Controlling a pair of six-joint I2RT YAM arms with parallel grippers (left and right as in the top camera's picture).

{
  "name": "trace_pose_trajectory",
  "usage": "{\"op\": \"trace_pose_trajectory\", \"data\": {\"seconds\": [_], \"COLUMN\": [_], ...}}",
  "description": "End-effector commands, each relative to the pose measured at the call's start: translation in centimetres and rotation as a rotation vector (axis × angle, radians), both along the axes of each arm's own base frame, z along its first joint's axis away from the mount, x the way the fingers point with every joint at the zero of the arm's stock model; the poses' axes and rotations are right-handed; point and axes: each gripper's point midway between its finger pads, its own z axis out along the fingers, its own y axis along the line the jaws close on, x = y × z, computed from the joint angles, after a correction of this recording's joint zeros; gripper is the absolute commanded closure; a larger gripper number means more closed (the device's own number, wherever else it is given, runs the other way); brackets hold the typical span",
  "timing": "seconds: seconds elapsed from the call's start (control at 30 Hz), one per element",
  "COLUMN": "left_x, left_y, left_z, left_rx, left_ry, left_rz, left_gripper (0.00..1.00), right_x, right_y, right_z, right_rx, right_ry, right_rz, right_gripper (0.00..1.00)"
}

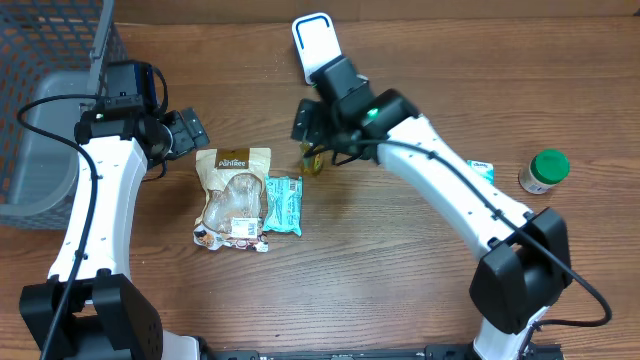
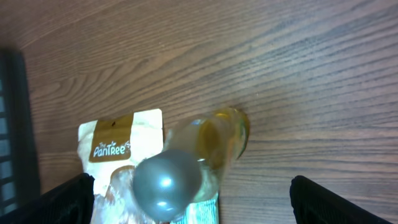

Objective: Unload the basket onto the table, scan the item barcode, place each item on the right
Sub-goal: 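Move the open right gripper left over the yellow oil bottle, then lower the right gripper and close it on the yellow bottle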

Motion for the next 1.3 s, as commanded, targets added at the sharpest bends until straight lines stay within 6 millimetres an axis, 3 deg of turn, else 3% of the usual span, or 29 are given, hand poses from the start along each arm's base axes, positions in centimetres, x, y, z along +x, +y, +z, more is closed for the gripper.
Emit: {"op": "trace_pose_trajectory", "data": {"seconds": [0.0, 0.3, 0.53, 0.77, 0.87, 1.1, 1.27], "left_x": [0.3, 0.3, 0.3, 0.3, 0.3, 0.3, 0.3], "left_y": [-0.1, -0.1, -0.1, -0.1, -0.1, -0.1, -0.1], "left_z": [0.8, 0.8, 0.8, 0.8, 0.8, 0.8, 0.8], "left_rx": [0.001, 0.001, 0.001, 0.001, 0.001, 0.001, 0.001], "left_ry": [-0.024, -0.024, -0.024, -0.025, -0.024, -0.024, -0.024], "left_rz": [-0.010, -0.010, -0.010, -0.010, -0.010, -0.010, -0.010], "left_gripper": [0.00, 0.01, 0.00, 0.00, 0.00, 0.00, 0.00], "right_x": [0.9, 1.8, 2.1, 2.1, 1.7, 1.2, 1.0], "right_y": [-0.7, 0.0, 0.3, 0.2, -0.1, -0.6, -1.5], "right_z": [0.6, -1.7, -4.3, -4.4, -4.6, -4.5, -2.7], "right_rx": [-0.107, -0.136, -0.169, -0.174, -0.187, -0.207, -0.249], "right_ry": [-0.108, -0.120, -0.089, -0.084, -0.071, -0.051, -0.087], "right_rz": [-0.085, -0.118, -0.110, -0.107, -0.106, -0.102, -0.067], "right_gripper": [0.03, 0.05, 0.13, 0.43, 0.50, 0.57, 0.57]}}
